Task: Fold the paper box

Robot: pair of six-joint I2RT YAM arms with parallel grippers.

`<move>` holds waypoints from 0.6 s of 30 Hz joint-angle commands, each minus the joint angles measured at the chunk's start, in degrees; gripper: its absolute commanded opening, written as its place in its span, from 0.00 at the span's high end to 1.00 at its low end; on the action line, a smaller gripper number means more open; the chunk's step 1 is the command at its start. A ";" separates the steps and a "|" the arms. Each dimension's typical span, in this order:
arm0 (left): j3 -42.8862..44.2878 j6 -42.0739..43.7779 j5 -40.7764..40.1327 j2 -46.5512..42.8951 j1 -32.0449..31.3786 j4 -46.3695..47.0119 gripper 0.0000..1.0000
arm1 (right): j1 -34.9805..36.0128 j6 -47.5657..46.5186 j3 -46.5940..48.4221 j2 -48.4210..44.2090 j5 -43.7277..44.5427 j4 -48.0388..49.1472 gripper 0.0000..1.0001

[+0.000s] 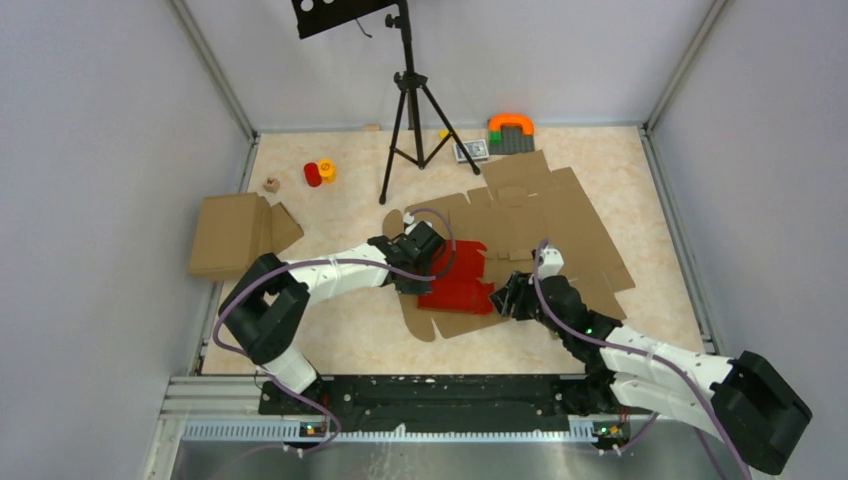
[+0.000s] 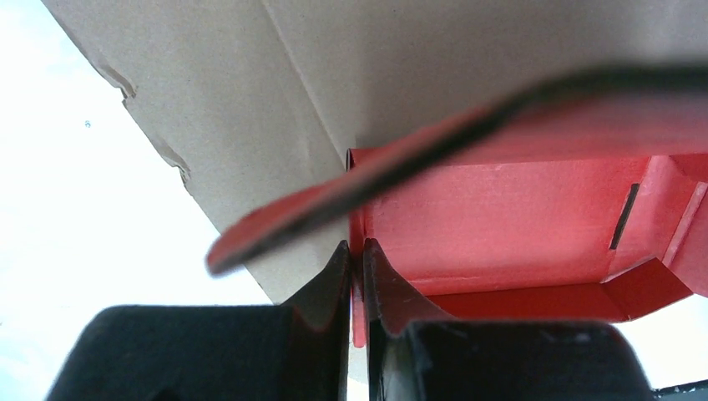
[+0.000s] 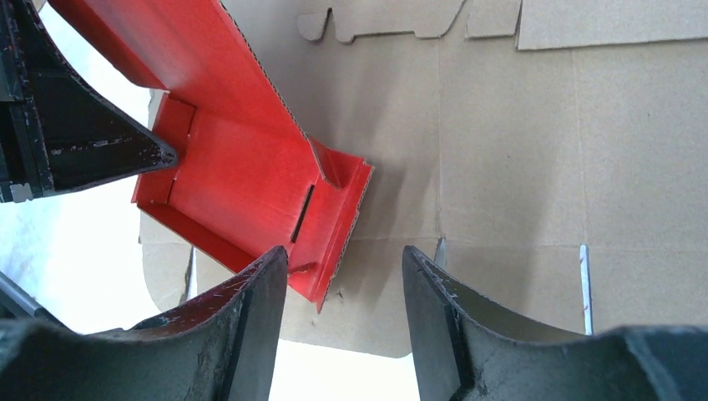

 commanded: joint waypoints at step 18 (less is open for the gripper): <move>2.05 1.98 -2.36 -0.87 -0.86 -1.02 1.00 | 1.20 6.77 7.36 19.87 -9.52 13.13 0.88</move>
